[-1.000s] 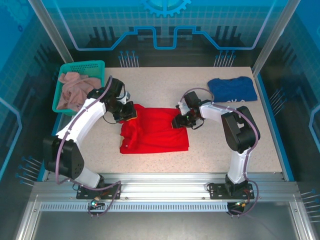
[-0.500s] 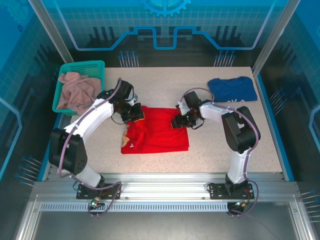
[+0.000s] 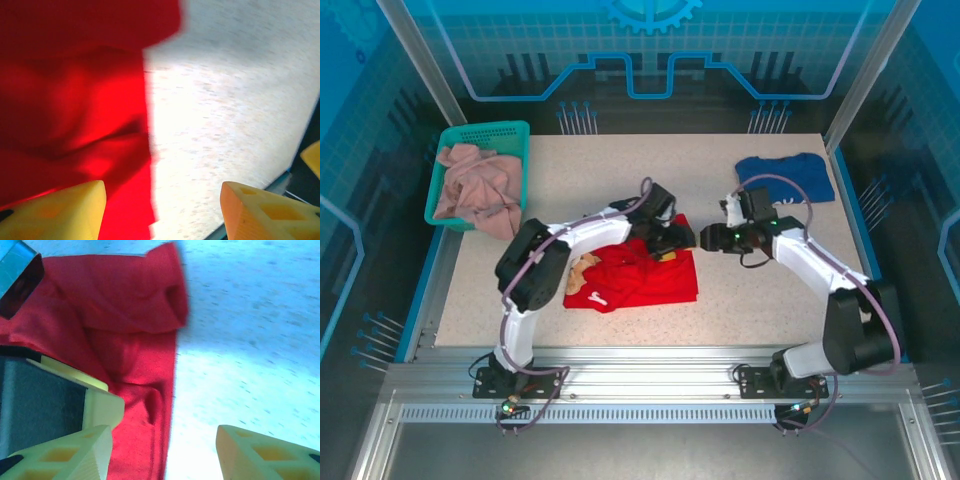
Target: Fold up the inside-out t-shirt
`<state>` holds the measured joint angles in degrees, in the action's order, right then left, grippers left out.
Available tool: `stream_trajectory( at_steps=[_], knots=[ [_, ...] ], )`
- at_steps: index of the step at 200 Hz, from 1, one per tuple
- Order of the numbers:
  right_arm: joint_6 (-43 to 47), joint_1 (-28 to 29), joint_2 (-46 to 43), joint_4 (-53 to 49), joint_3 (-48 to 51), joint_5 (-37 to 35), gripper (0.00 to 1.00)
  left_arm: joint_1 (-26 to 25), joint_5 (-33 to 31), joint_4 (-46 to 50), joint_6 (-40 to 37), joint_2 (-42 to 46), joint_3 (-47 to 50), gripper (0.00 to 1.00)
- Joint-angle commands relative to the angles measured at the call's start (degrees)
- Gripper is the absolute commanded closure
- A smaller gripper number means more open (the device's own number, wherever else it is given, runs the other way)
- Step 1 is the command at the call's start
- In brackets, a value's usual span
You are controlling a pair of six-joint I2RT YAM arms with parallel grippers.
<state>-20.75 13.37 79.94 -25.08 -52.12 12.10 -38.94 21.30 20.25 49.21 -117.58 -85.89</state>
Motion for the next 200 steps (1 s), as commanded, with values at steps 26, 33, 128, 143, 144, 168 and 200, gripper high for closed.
stream_trajectory(
  at_steps=[26, 33, 128, 143, 144, 168, 200],
  knots=[
    [-3.19, -1.77, -7.39, 0.36, 4.52, -5.94, 0.39, 1.55, -4.46, 4.15, -10.84, 11.85, 2.09, 0.34],
    [-2.87, -1.32, -7.6, 1.34, 4.82, -5.18, 0.38, 3.01, -6.21, 4.75, -12.17, 15.51, 5.96, 0.33],
    [13.47, 25.94, 16.77, 7.63, -16.78, -11.93, 0.21, 26.33, -7.27, 5.7, -12.55, 39.27, 40.01, 0.18],
    [15.72, 28.17, 21.64, 8.02, -20.75, -13.4, 0.18, 26.72, -5.53, 5.34, -12.34, 38.94, 41.21, 0.18],
    [15.78, 28.23, 21.96, 8.03, -20.97, -13.49, 0.18, 26.72, -5.46, 5.33, -12.28, 38.93, 41.27, 0.18],
    [16.31, 29.25, 28.61, 8.03, -26.11, -13.5, 0.17, 26.72, -2.32, 2.24, -10.93, 38.66, 43.54, 0.22],
    [15.28, 29.49, 35.92, 6.94, -32.53, -13.15, 0.25, 26.63, 1.53, -2.57, -9.17, 36.83, 45.85, 0.29]
  ],
)
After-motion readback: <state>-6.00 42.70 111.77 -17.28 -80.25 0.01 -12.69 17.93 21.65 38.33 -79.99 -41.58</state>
